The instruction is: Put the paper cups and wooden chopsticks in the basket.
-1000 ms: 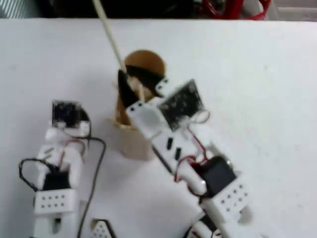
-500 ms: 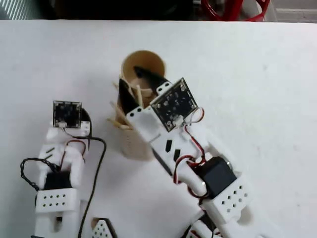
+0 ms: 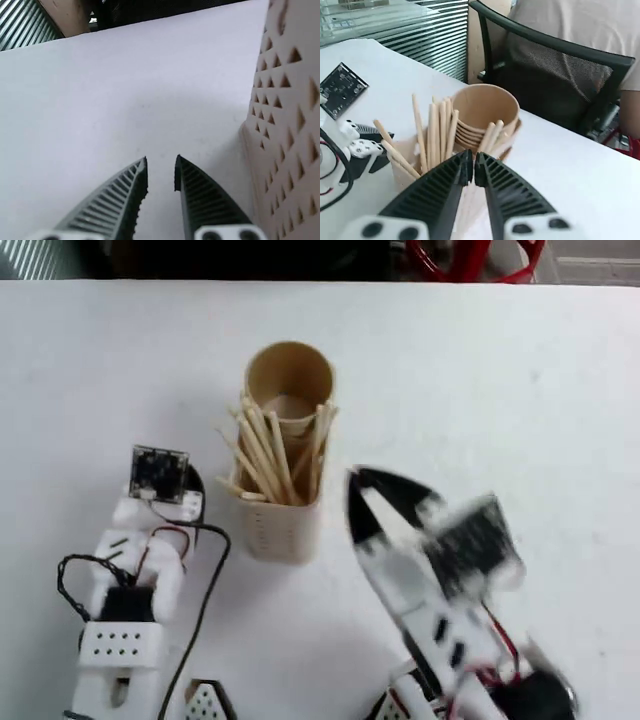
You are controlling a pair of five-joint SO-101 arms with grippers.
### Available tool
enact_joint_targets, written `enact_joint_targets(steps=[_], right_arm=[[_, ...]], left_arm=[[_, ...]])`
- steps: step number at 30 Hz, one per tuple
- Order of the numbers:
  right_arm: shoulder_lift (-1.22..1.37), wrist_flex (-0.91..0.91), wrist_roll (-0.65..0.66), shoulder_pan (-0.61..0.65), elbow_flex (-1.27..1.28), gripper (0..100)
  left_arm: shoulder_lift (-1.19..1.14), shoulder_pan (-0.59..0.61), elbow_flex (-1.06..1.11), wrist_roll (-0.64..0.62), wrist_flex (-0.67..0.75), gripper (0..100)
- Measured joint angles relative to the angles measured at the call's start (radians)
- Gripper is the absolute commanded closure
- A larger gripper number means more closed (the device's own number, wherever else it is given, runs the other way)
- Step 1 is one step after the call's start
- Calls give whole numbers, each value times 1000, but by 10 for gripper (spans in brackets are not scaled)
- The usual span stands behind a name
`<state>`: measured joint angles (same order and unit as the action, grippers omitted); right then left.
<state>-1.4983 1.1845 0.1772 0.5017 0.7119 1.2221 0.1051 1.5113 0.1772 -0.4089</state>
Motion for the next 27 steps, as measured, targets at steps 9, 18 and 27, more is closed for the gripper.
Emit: enact_joint_targets(steps=[9,18,27], right_arm=[[-275,32,285,-298,454,981],[-302,32,308,-402,753,978],[-301,32,310,-442,888,978]], left_arm=[[0,2,0,0,72,890],[0,100,0,-75,72,889],[213,230,0,-210,-8,889]])
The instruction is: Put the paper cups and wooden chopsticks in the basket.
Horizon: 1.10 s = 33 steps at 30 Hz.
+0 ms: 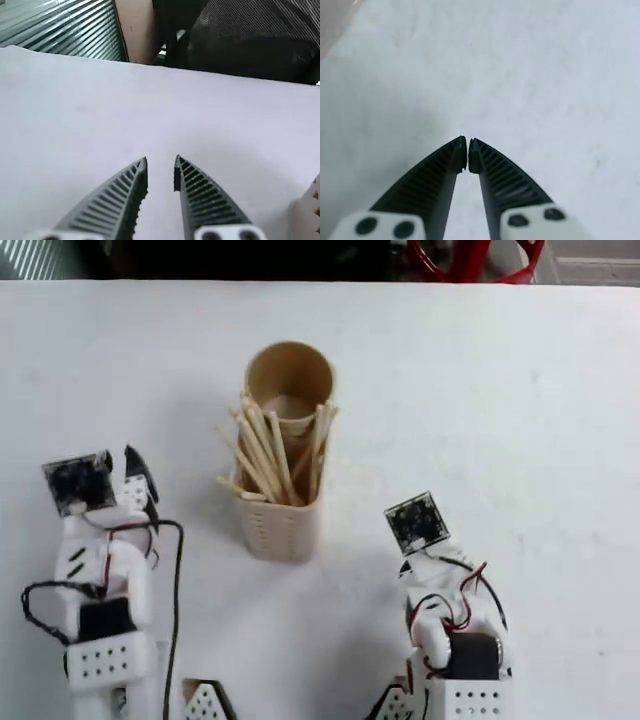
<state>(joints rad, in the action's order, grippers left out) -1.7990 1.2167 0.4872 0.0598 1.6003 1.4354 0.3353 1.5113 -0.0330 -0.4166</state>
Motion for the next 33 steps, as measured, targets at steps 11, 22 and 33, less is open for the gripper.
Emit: enact_joint_targets(steps=[11,22,33], right_arm=[[2,0,0,-3,81,981],[2,0,0,-3,81,981],[2,0,0,-3,81,981]], left_arm=[[370,-71,118,-6,-331,889],[359,-78,184,258,-420,888],[359,-78,184,285,-594,889]])
